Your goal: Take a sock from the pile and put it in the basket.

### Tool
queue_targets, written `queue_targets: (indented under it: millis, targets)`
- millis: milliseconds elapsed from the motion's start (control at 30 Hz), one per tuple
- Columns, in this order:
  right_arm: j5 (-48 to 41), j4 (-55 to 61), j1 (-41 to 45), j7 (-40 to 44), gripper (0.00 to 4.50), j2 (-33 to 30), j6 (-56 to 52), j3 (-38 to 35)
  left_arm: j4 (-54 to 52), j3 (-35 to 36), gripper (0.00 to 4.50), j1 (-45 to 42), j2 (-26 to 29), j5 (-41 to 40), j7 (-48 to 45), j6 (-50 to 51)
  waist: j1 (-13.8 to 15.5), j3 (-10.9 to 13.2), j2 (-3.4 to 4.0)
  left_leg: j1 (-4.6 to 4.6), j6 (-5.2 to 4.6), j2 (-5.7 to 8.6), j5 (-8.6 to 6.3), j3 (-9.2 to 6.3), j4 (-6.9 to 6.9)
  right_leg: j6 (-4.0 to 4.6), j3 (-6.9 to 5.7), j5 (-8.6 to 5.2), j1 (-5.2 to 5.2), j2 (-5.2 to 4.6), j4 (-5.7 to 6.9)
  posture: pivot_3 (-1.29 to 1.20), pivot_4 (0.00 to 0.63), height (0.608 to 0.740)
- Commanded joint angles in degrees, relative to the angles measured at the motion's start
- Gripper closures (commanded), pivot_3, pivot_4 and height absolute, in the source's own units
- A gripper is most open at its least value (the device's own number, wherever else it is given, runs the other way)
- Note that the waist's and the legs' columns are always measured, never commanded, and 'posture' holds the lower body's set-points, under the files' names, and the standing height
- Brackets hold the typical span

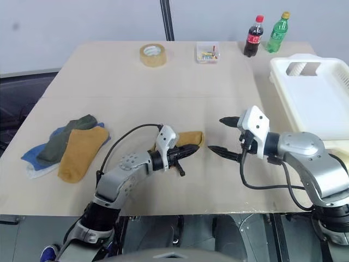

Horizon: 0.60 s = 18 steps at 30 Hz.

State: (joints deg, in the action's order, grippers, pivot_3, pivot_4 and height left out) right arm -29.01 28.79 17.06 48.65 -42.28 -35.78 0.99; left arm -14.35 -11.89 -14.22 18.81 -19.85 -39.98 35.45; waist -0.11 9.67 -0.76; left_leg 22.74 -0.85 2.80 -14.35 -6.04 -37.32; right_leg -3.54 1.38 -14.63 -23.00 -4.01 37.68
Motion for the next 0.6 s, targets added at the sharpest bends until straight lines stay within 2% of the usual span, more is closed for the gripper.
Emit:
queue_targets:
  millis: [33, 100, 300, 367, 433, 600]
  targets:
    - [0.8, 0.7, 1.8, -2.2, 0.00, 1.9, -2.0, 3.2, -7.7, 6.2, 2.92, 2.8, 1.6, -3.1, 1.2, -0.6, -0.5, 0.0, 0.02, 0.00, 0.00, 0.01, 0.00, 0.02, 0.00, 0.00, 0.04, 0.00, -0.02, -0.02, 0.01, 0.00, 0.150, 0.740]
    - [2.4, -1.1, 3.1, -3.4, 0.00, 3.8, -1.7, 5.3, -12.8, 10.6, 2.37, 5.4, 2.4, -6.3, 3.0, 2.1, -0.6, 0.0, 0.00, 0.02, -0.02, 0.03, -0.01, 0.01, -0.01, 0.00, 0.04, 0.00, -0.04, -0.03, 0.03, 0.00, 0.150, 0.740]
    - [4.8, -4.3, 4.8, -1.0, 0.00, 7.0, 5.1, 7.4, -21.5, 23.1, 2.37, 14.4, 4.5, -14.4, 9.0, 10.3, -0.3, 0.0, 0.00, 0.02, -0.01, 0.04, -0.01, 0.00, -0.01, -0.01, 0.03, 0.01, -0.07, -0.04, 0.07, 0.00, 0.150, 0.740]
    - [5.8, -5.3, 4.7, 0.6, 0.00, 6.5, 8.2, 6.9, -21.6, 26.0, 2.37, 16.8, 5.8, -16.2, 9.1, 11.7, -0.3, 0.0, 0.01, 0.02, -0.04, 0.06, -0.02, 0.00, -0.01, -0.01, 0.03, 0.01, -0.06, -0.04, 0.07, 0.00, 0.150, 0.740]
    - [5.0, -4.5, 2.7, 3.6, 0.00, 4.0, 10.5, 4.3, -19.7, 27.8, 2.37, 19.2, 9.8, -14.7, 6.6, 10.0, -0.3, 0.0, 0.01, 0.02, -0.05, 0.05, -0.03, 0.00, -0.01, -0.01, 0.02, 0.01, -0.06, -0.03, 0.07, 0.00, 0.150, 0.740]
    - [5.5, -3.6, 0.1, 5.3, 0.00, 0.8, 12.7, 2.0, -12.6, 27.5, 2.37, 16.7, 15.7, -14.5, 0.7, 6.8, 0.0, 0.0, 0.02, -0.01, -0.07, 0.05, -0.04, 0.00, 0.00, 0.01, -0.01, 0.00, -0.05, -0.03, 0.08, 0.00, 0.150, 0.740]
